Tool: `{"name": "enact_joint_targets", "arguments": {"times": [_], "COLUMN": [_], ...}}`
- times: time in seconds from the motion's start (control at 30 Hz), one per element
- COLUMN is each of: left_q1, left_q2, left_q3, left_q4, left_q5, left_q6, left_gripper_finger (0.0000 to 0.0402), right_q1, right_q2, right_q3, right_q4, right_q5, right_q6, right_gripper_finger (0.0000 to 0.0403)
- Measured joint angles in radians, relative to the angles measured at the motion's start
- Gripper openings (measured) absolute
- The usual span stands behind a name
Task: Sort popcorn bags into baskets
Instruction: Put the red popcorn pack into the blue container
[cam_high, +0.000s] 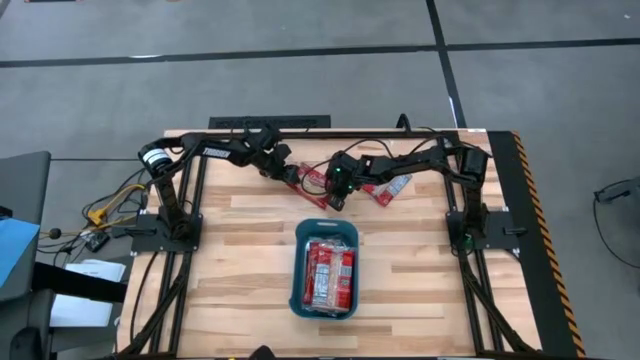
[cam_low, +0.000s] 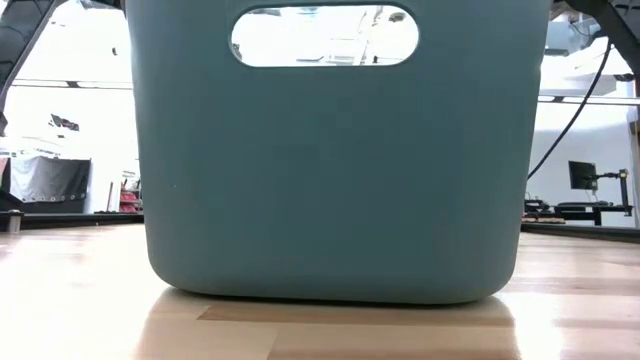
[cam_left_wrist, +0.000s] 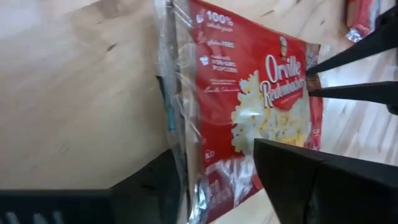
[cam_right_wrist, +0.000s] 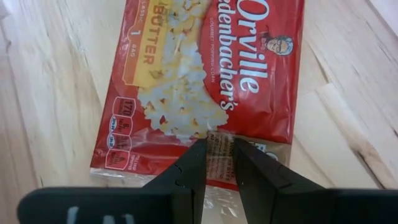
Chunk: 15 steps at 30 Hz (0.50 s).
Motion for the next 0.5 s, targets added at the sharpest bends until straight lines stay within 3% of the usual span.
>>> {"name": "enact_joint_targets", "arguments": {"times": [0.1,0.23,0.37,0.5], "left_q1": [-0.005,-0.007,0.0,0.018], "left_q2": [0.0,0.001,0.002,-0.017], "left_q3": [-0.001,-0.001,0.005,0.051], "left_q4": [0.004,0.018,0.059,0.015], "left_q5": [-0.037,-0.09,-0.107,-0.03], "left_q6": [0.001,0.011,0.005,-0.009], "left_gripper_finger": [0.0123,0.0023,0.0012,0.0006], "right_q1": [0.0,0.0,0.0,0.0], "right_q2": [-0.001,-0.02,-0.077,-0.194], "right_q3": [0.0,-0.001,-0.002,-0.002], "right_q4": [0.003,0.0,-0.035,-0.137], "right_q5": [0.0,0.001,0.001,0.006], "right_q6": [0.001,0.008,0.021,0.023], "right_gripper_finger": [0.0107,0.0107,0.0107,0.0107]}}
